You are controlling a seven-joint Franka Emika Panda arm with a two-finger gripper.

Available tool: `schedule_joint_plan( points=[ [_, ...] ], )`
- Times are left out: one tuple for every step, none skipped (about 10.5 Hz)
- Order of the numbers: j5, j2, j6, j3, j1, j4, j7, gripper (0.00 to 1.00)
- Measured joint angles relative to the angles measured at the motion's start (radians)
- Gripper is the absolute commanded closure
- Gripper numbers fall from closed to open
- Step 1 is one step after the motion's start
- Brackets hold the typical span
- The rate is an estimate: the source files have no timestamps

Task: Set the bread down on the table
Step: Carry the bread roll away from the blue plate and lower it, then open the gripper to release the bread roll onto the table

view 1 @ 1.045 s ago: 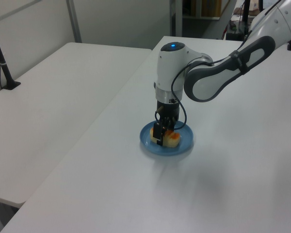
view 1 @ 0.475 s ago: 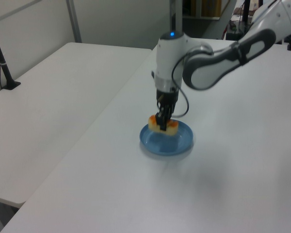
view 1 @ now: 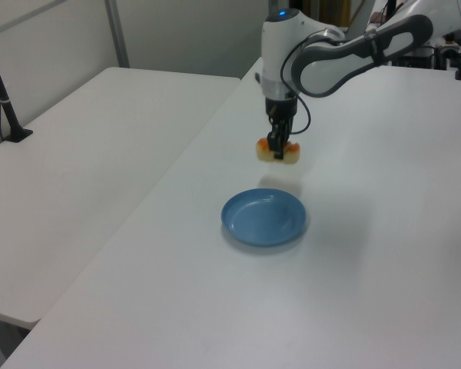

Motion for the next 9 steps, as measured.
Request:
schedule_joint_plan(
  points=[
    [-0.009,0.003,0.000,-0.005,-0.044,-0.006,-0.031,0.56],
    [-0.015,0.008,0.000,-0.007,-0.082,-0.015,-0.052,0.51],
    [-0.037,0.017,0.001,-0.007,-0.110,-0.022,-0.062,0.47],
    [-0.063,0.030,0.015,-0.007,-0.129,-0.029,-0.064,0.34],
    [-0.087,0.051,0.047,-0.007,-0.137,-0.035,-0.064,0.18],
    [-0.103,0.070,0.076,-0.007,-0.143,-0.040,-0.064,0.00],
    [-0.108,0.081,0.090,-0.007,-0.149,-0.040,-0.064,0.00],
    [-0.108,0.081,0.092,-0.007,-0.154,-0.037,-0.063,0.00],
    [-0.108,0.074,0.092,-0.007,-0.156,-0.028,-0.063,0.00]
  ],
)
